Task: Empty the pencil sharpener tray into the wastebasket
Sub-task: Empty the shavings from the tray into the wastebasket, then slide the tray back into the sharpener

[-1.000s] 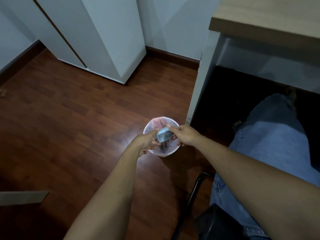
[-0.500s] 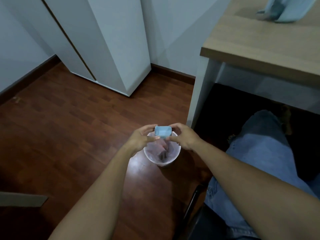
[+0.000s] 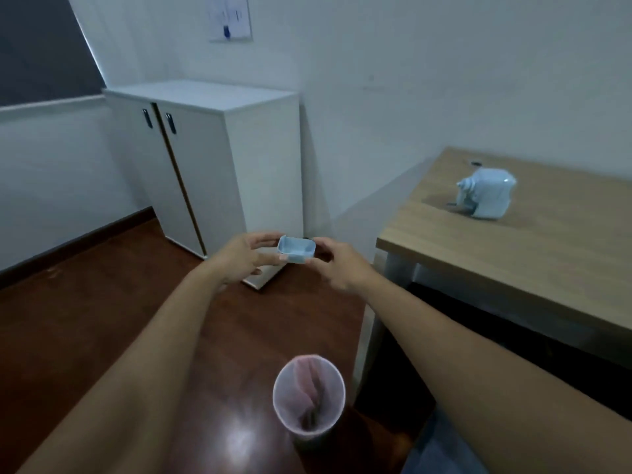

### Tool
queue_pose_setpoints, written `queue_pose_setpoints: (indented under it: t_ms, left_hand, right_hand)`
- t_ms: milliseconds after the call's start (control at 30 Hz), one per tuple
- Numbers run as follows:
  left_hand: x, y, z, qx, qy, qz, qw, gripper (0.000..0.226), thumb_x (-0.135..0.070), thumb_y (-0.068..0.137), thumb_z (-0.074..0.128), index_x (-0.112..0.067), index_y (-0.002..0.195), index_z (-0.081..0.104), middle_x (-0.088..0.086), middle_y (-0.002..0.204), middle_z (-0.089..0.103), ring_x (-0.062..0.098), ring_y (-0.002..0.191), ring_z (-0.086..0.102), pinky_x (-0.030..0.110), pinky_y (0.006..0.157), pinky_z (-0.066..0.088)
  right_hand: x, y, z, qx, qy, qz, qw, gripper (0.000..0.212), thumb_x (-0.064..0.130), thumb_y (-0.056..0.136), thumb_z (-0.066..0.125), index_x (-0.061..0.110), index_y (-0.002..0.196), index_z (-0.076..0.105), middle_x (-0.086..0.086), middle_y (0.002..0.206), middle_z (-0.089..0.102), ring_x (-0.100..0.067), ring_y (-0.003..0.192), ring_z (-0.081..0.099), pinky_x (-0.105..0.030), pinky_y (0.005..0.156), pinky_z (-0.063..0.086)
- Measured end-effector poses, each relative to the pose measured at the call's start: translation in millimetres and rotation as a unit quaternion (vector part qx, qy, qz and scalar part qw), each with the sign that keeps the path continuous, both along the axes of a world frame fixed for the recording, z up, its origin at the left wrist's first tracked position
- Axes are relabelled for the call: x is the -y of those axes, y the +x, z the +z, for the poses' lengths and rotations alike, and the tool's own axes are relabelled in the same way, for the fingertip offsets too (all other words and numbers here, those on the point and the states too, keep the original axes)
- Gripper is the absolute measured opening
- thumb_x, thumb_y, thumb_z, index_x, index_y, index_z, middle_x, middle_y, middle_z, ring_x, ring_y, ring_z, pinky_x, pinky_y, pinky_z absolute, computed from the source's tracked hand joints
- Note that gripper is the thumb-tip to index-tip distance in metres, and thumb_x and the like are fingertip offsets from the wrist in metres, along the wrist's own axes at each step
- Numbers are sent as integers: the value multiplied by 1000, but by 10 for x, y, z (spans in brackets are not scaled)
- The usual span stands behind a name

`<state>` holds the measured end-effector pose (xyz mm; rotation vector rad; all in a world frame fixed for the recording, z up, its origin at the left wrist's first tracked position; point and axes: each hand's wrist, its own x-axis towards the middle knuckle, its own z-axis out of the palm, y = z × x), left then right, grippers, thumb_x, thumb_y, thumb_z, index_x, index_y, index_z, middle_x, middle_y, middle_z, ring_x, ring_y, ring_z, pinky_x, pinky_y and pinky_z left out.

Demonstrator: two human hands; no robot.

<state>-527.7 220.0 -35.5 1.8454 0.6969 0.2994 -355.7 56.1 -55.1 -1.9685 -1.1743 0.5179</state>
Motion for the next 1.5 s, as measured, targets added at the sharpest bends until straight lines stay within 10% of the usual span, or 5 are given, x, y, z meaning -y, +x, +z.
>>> queue_pose_setpoints:
  t_ms: [433, 633, 900, 1233, 1500]
  left_hand:
    - [539, 854, 873, 114, -22, -78, 990, 56, -20, 96, 85, -13, 149, 68, 2, 133, 82, 20, 118, 83, 38, 111, 62]
    - [1105, 1452, 835, 105, -24, -121, 987, 45, -14, 97, 85, -15, 140, 72, 1, 131, 80, 19, 126, 76, 18, 93, 66]
    - [1446, 2121, 698, 73, 106, -122, 984, 54, -31, 92, 89, -19, 142, 71, -11, 123, 79, -20, 90, 75, 1, 80, 56]
    - [1479, 2541, 616, 46, 145, -125, 980, 58, -32, 93, 89, -22, 146, 68, -15, 128, 76, -14, 107, 76, 7, 93, 60]
    - [1451, 2774, 594, 55, 135, -112, 983, 54, -19, 97, 85, -19, 148, 68, -8, 134, 77, -16, 107, 76, 4, 97, 56]
  right_hand:
    - [906, 728, 1422, 110, -19, -20, 994, 55, 46, 110, 64, 22, 158, 59, 10, 140, 67, -11, 77, 73, -30, 78, 65]
    - [1596, 1387, 1493, 108, 38, -133, 984, 29, 39, 112, 62, 20, 123, 81, 18, 68, 75, 1, 59, 66, -36, 81, 62]
    - [2011, 2251, 1124, 86, 109, -271, 953, 60, 46, 104, 72, 19, 155, 56, -1, 147, 59, -19, 113, 63, -39, 108, 54]
    - [2052, 2661, 893, 18, 82, -118, 989, 66, 36, 97, 85, 22, 155, 58, 15, 140, 71, 17, 122, 65, -9, 103, 49]
    - [2041, 2899, 755, 5, 97, -103, 990, 57, 33, 96, 86, 17, 146, 64, 8, 135, 77, -6, 124, 75, -20, 104, 56]
